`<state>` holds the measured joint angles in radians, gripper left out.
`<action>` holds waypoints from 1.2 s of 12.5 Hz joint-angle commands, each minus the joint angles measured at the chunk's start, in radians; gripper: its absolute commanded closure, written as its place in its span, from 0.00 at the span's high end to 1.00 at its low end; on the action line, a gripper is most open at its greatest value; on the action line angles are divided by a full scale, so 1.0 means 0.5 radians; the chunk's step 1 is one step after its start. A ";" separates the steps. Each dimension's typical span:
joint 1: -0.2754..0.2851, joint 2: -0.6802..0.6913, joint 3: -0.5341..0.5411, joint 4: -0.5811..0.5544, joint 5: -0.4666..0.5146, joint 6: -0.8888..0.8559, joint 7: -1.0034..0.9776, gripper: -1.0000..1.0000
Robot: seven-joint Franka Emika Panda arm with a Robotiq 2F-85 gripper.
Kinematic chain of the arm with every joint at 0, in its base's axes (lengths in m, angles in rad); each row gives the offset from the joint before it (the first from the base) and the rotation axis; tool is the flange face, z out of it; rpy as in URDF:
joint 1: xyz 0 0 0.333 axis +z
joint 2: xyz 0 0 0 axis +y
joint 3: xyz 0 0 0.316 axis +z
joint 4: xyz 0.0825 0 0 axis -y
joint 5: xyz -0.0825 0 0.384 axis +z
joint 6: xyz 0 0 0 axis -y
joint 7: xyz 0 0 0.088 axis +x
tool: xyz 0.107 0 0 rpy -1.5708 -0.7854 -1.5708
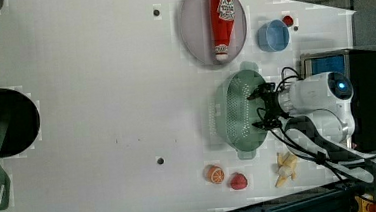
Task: Drag strainer left to right.
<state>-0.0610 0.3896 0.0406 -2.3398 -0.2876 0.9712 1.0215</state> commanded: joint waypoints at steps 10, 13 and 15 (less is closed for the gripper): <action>-0.010 -0.108 -0.118 0.001 -0.022 0.067 -0.450 1.00; -0.009 -0.459 -0.015 -0.064 0.042 -0.069 -0.867 1.00; -0.009 -0.761 0.015 -0.065 0.196 -0.331 -1.137 1.00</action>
<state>-0.0750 0.1324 0.0307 -2.4141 -0.1959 0.8208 0.6250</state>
